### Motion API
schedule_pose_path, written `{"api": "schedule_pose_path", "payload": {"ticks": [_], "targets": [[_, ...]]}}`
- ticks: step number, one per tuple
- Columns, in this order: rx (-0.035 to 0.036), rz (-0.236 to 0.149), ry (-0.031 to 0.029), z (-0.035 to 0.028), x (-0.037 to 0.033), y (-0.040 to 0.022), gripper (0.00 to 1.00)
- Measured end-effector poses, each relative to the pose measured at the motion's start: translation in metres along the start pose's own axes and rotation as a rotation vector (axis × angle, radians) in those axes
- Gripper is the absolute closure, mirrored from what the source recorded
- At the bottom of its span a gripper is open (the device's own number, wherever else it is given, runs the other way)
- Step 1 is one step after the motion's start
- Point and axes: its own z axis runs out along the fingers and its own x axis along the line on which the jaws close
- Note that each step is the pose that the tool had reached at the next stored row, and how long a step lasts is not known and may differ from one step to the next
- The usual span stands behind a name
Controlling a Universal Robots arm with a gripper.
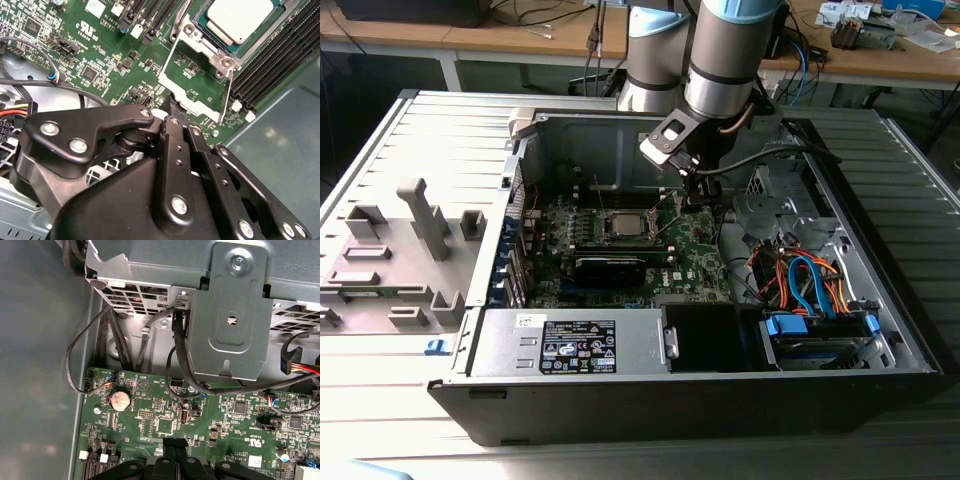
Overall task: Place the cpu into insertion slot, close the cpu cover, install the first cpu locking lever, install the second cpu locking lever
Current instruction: 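Close the cpu cover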
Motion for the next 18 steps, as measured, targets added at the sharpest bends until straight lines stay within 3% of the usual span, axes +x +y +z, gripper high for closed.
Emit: {"api": "schedule_pose_path", "payload": {"ticks": [18], "targets": [[0.0000, 0.000, 0.0000, 0.0003, 0.0007, -0.0053, 0.89]]}}
